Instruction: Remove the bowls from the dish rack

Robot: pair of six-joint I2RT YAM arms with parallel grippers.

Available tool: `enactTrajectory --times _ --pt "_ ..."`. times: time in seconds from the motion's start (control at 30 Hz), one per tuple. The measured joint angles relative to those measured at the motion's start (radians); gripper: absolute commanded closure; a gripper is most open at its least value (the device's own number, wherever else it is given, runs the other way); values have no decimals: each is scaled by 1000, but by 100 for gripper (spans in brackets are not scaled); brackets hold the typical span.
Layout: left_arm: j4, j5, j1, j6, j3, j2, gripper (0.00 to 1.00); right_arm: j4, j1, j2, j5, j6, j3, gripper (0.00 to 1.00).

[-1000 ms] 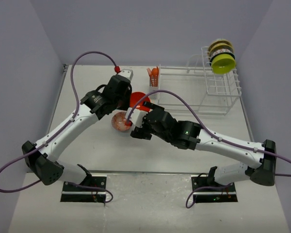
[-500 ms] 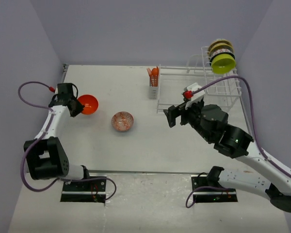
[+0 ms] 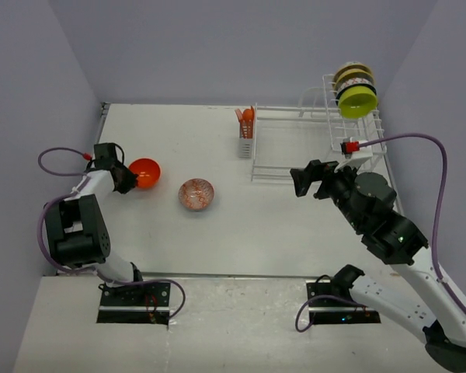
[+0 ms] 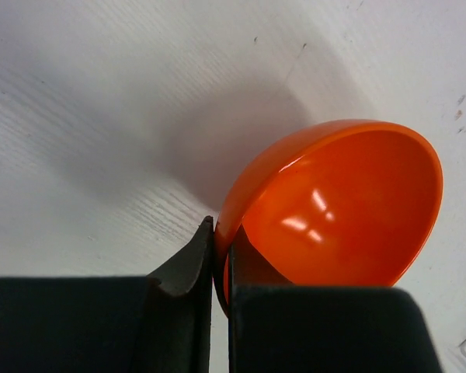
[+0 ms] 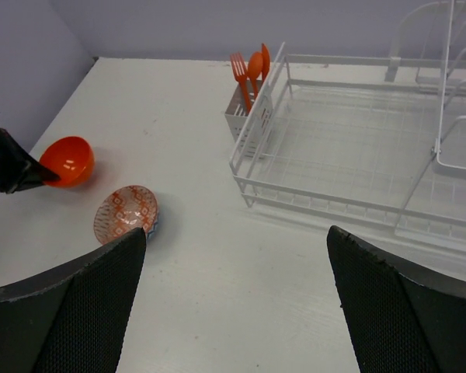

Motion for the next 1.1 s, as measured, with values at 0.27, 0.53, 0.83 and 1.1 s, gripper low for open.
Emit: enactTrajectory --times 0.27,0.53,0.83,1.1 --pt "55 53 11 -19 -66 15 56 -22 -71 14 -45 53 6 1" --pt "16 53 12 -11 -74 -126 0 -30 -235 55 -131 126 106 1" --pt "-109 67 9 164 -10 -682 0 95 -727 126 -409 460 80 1" --pt "-165 80 -172 299 -69 -1024 0 596 -945 223 -565 891 -205 21"
